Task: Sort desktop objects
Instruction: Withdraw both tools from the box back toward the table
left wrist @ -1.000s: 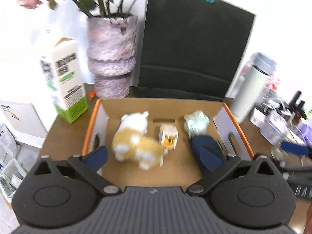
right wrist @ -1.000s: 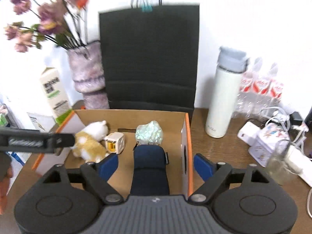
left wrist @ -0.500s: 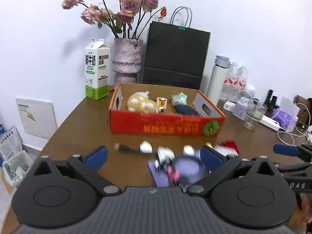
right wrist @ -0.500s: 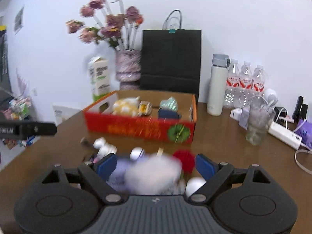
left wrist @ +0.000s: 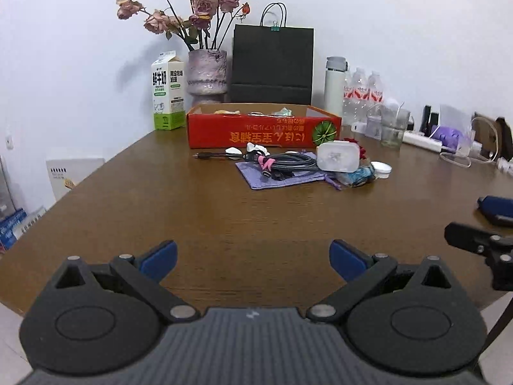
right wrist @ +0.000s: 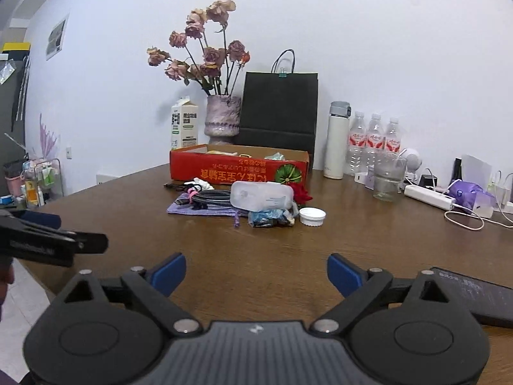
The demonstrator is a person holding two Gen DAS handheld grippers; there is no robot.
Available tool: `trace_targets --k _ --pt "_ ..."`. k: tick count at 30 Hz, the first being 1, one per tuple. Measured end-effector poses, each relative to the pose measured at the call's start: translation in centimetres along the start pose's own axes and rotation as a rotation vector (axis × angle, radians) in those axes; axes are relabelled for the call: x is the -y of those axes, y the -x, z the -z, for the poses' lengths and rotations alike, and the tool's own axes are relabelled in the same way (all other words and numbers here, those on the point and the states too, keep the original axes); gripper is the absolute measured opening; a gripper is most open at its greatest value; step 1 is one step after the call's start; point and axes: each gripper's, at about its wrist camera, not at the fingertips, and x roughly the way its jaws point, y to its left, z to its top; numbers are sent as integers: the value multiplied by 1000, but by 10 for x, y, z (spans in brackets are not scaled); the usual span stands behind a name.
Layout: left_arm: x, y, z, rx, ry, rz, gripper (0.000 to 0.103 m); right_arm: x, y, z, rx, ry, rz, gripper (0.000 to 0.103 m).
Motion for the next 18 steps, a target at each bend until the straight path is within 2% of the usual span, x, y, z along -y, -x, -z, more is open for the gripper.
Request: trace_targets --k 6,12,18 --pt "-2 1 -3 12 12 -13 103 -6 -8 -4 15 6 -3 95" --pt "-3 -8 0 -21 1 -20 103 -3 -12 -1 -2 2 5 95" --pt "-2 -15 -5 -21 -15 7 103 7 -21 -9 -34 -38 7 95"
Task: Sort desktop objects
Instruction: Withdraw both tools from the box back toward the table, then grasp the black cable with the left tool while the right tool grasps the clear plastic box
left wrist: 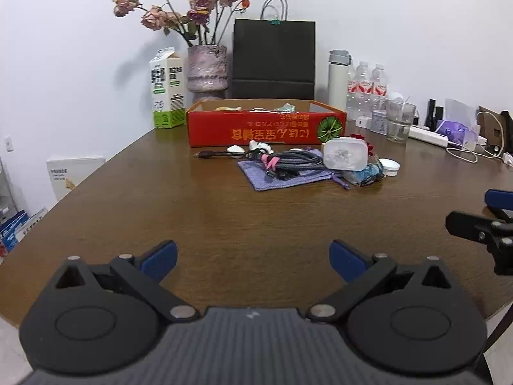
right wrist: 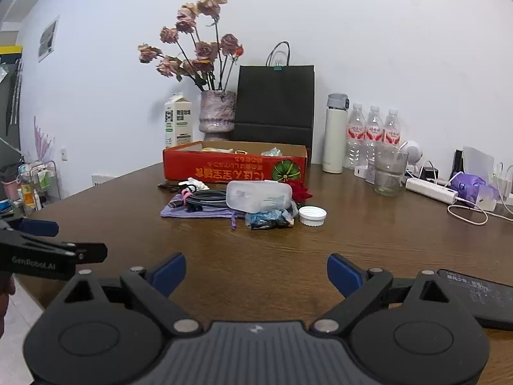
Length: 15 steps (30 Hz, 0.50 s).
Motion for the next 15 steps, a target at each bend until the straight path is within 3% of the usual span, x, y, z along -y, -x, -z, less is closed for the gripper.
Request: trace_targets --k 7,12,15 --pt "-2 -35 -46 37 -66 31 103 16 -36 -39 5 -88 -81 95" --pt "-3 -96 -94 23 -128 107 103 24 -105 -74 -66 -90 -64 95" --pt "-3 -120 -106 8 -139 148 99 34 -149 -86 -135 -193 -81 95"
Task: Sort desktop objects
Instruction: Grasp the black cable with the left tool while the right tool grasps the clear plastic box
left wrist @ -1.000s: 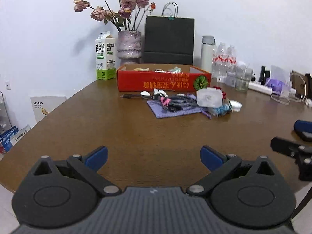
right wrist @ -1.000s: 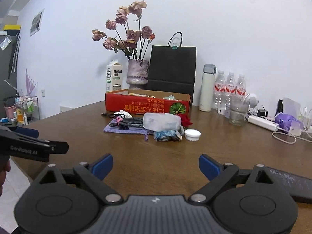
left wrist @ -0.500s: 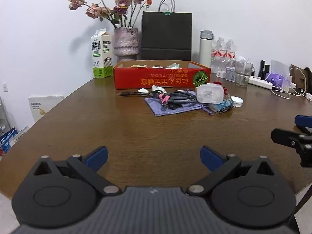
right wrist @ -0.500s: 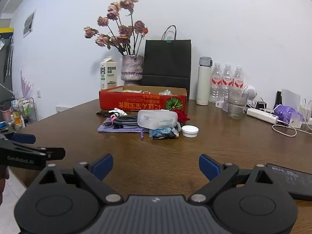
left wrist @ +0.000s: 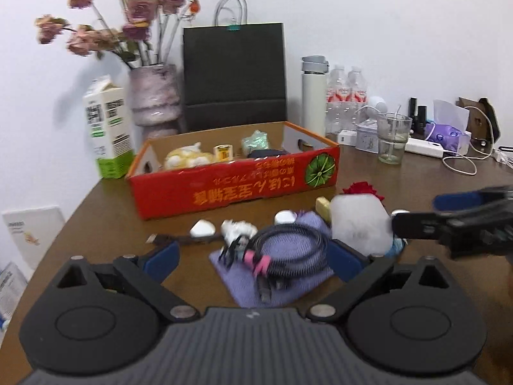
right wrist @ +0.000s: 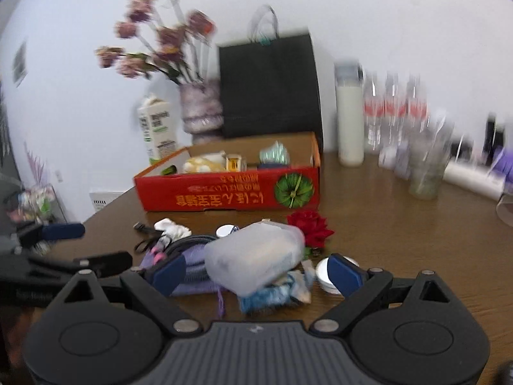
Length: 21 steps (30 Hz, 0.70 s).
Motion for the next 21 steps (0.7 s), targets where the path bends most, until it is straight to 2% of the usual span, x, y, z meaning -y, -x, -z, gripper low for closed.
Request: trace_targets --k 3,7,9,11,13,15,18,21 --pt "-1 -12 1 -13 -43 51 98 7 -33 -12 -66 -127 -27 95" --pt "-5 -23 9 -80 -20 62 93 -2 -67 -14 -122 -112 26 88" --pt "-11 -27 11 -116 52 59 83 -5 -74 -10 -124 -104 28 88" --pt "-23 -32 10 -146 161 101 72 -7 -73 -9 -109 -84 29 83" --pt "-37 -40 8 -189 324 154 66 -6 -67 -8 -97 -82 17 76" --pt "-44 -48 6 -219 430 175 65 -6 -56 -7 -86 -52 19 73" --pt "-40 -63 1 -265 472 131 60 -5 -42 -2 -81 -24 19 71" --pt "-38 -76 -1 -303 529 98 42 -4 -25 3 -70 -5 5 71"
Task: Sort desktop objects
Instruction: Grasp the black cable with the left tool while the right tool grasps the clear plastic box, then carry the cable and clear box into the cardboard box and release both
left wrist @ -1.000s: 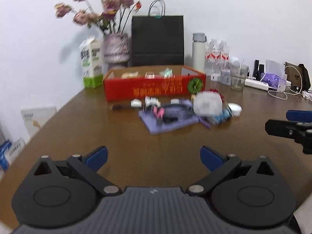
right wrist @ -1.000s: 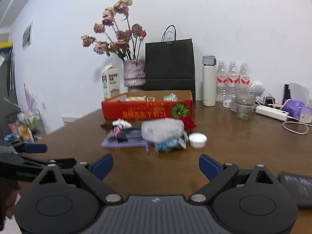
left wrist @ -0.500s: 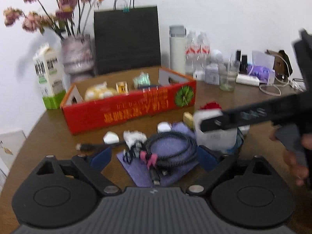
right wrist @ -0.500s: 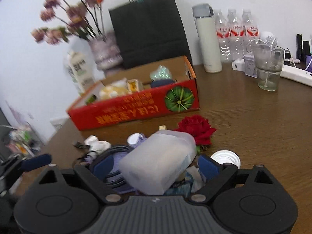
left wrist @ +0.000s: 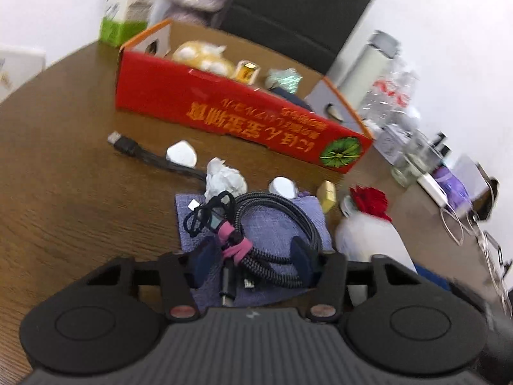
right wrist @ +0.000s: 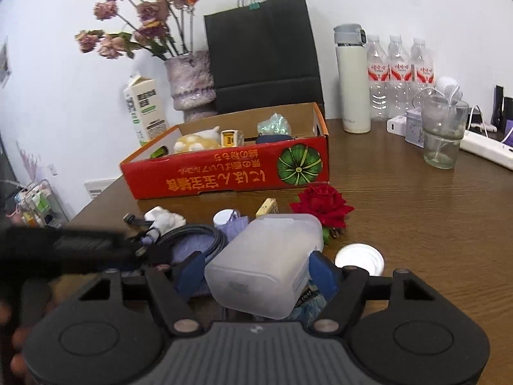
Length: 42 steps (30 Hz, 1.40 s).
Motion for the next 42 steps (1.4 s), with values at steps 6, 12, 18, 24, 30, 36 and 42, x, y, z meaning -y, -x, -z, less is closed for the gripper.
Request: trace_targets --k 6,12,18,24,30,36,42 --pt "11 16 9 70 -54 -38 18 0 22 11 29 41 -18 69" --pt "22 76 37 186 -100 -11 18 1 58 18 93 58 -61 66" --pt "22 133 75 206 -125 16 18 -5 89 46 60 113 -58 65" --pt "-2 134 106 116 -102 -10 18 -11 84 59 -10 111 5 69" --pt "-7 124 117 104 -154 -42 18 -31 47 52 -32 149 134 75" --pt "-8 115 117 71 -203 -45 19 -42 49 57 -13 174 145 65" --pt "4 108 114 60 -289 -95 55 -39 94 50 86 143 74 65"
